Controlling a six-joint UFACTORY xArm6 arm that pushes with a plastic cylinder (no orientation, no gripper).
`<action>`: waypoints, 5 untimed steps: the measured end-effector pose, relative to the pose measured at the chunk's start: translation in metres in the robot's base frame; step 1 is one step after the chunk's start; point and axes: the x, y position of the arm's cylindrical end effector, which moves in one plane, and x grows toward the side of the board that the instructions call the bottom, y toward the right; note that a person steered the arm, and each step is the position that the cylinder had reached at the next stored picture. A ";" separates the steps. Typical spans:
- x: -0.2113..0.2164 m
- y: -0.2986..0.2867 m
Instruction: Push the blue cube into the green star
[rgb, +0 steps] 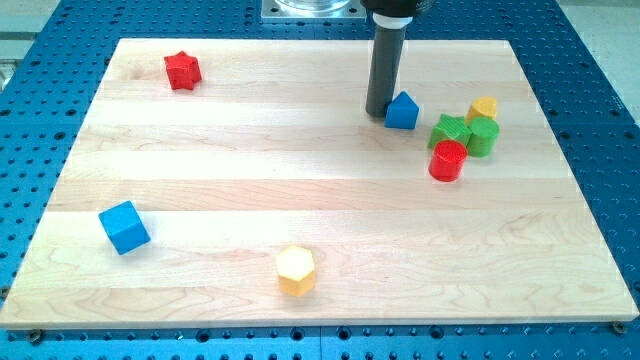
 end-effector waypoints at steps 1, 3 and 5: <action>0.003 0.038; 0.023 -0.012; 0.062 -0.115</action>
